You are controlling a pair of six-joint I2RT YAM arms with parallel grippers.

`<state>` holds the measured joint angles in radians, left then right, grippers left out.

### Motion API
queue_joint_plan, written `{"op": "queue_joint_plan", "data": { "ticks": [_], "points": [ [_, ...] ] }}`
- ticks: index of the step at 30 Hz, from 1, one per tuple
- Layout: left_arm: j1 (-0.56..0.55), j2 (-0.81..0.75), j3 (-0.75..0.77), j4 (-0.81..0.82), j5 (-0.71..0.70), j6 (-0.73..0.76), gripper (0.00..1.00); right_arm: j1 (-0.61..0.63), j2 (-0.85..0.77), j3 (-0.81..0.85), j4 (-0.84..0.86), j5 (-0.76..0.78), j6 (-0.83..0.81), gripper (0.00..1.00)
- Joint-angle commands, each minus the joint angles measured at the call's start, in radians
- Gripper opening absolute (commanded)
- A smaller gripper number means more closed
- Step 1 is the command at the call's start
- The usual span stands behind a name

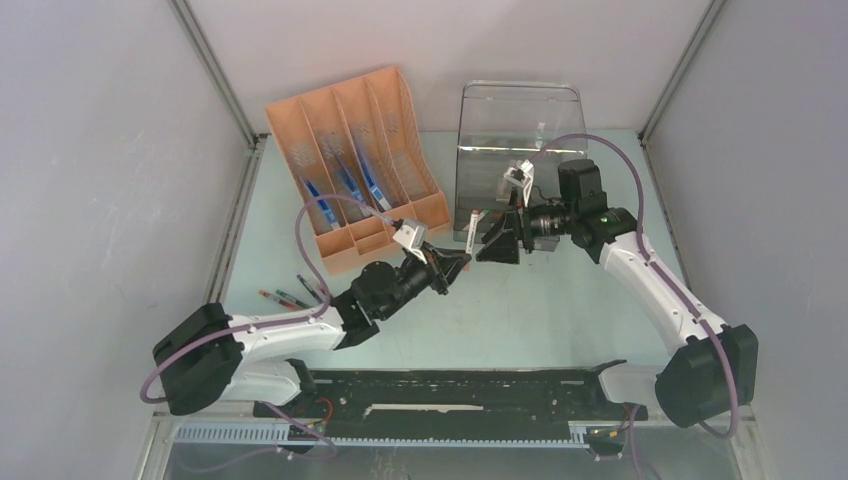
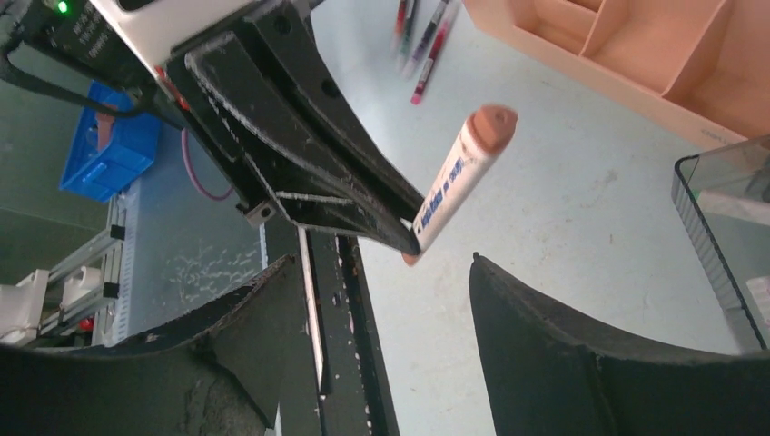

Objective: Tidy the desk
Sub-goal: Place the stationery in the drawer.

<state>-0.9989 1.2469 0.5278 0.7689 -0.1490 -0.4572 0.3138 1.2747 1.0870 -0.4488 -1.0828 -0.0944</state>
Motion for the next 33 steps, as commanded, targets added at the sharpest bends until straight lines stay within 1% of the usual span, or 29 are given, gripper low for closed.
{"op": "queue_joint_plan", "data": {
  "ticks": [1,8,14,19,21,24,25,28,29,30,31,33],
  "points": [
    [-0.02,0.02,0.049,0.078,0.014,0.042,0.0,-0.01,0.007,-0.009,0.104,-0.021,0.09,0.76],
    [-0.038,0.053,0.066,0.105,0.025,0.042,0.0,-0.012,0.027,-0.02,0.138,0.005,0.15,0.73],
    [-0.044,0.069,0.075,0.113,0.031,0.042,0.0,-0.011,0.032,-0.03,0.16,-0.006,0.168,0.66],
    [-0.044,0.072,0.075,0.115,0.031,0.044,0.0,-0.011,0.037,-0.031,0.16,-0.013,0.168,0.49],
    [-0.044,0.072,0.076,0.114,0.03,0.046,0.0,-0.01,0.039,-0.032,0.161,-0.013,0.167,0.39],
    [-0.044,0.071,0.075,0.114,0.029,0.046,0.02,-0.01,0.037,-0.031,0.16,-0.013,0.164,0.2],
    [-0.044,0.069,0.074,0.113,0.026,0.046,0.07,-0.01,0.037,-0.03,0.16,-0.014,0.161,0.17],
    [-0.044,0.056,0.064,0.113,0.047,0.063,0.26,-0.008,0.03,-0.03,0.152,-0.012,0.143,0.06],
    [-0.044,0.05,0.059,0.113,0.06,0.075,0.33,-0.007,0.027,-0.03,0.149,-0.01,0.135,0.03],
    [-0.045,0.041,0.053,0.113,0.068,0.083,0.47,-0.006,0.024,-0.03,0.144,-0.007,0.124,0.02],
    [-0.044,0.034,0.045,0.113,0.07,0.094,0.57,-0.006,0.021,-0.029,0.14,-0.004,0.114,0.01],
    [-0.044,0.013,0.03,0.112,0.066,0.119,0.65,-0.004,0.014,-0.029,0.128,0.005,0.097,0.0]
  ]
}}
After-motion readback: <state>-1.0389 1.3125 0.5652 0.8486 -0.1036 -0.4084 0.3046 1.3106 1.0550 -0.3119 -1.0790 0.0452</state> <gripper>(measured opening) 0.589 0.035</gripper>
